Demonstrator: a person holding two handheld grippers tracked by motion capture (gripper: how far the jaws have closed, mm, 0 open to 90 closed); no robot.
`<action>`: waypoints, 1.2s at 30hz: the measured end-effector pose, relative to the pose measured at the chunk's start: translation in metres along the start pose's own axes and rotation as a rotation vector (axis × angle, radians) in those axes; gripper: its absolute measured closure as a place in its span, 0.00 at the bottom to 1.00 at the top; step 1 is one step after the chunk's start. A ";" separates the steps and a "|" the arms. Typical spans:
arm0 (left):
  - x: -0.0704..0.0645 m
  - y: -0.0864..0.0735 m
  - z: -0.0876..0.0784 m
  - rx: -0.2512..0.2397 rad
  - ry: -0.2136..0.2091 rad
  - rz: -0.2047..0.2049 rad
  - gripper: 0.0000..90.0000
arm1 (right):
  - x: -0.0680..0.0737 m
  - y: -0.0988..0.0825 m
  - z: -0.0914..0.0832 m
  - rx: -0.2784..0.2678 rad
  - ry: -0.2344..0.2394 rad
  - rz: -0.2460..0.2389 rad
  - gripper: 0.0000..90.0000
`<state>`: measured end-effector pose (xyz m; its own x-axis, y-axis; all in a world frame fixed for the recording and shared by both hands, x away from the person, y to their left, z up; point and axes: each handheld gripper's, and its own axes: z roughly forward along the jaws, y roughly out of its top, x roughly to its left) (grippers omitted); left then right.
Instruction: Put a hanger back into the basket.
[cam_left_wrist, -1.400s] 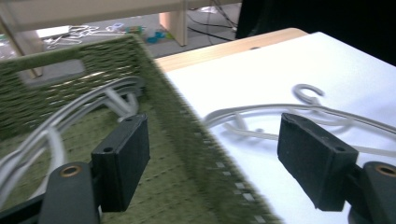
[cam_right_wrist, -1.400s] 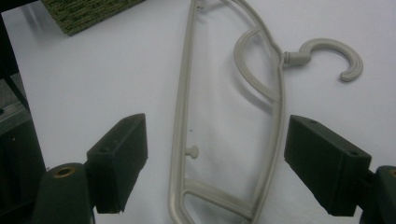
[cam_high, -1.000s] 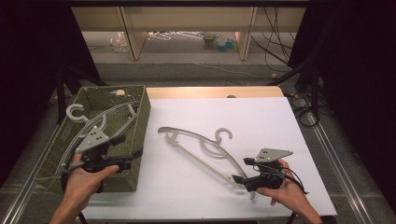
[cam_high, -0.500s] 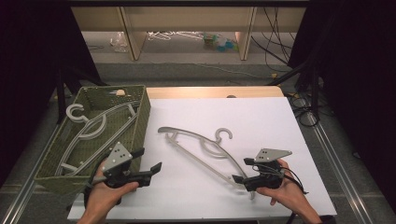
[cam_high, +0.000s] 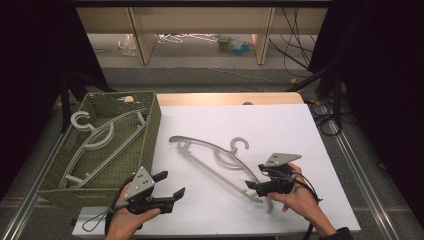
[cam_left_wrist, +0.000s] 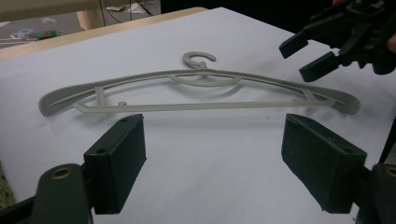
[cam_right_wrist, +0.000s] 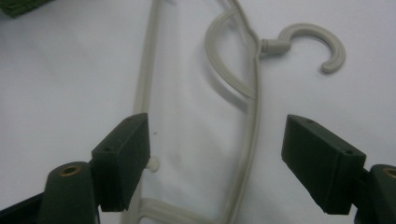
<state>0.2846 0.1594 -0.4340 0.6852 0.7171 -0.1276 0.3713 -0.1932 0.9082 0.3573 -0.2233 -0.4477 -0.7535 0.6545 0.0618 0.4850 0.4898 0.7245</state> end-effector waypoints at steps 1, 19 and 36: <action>-0.001 -0.001 0.001 0.009 0.001 0.003 0.24 | -0.003 0.001 0.002 0.005 -0.004 -0.002 0.28; -0.001 -0.010 0.012 0.070 -0.025 0.030 0.24 | -0.025 0.020 0.053 0.216 -0.051 0.012 0.53; 0.000 -0.011 0.013 0.089 -0.031 0.041 0.24 | -0.027 0.037 0.066 0.309 -0.062 -0.021 0.74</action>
<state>0.2885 0.1524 -0.4496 0.7195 0.6866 -0.1048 0.3961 -0.2817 0.8739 0.4251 -0.1851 -0.4682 -0.7409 0.6717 0.0004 0.5887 0.6490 0.4819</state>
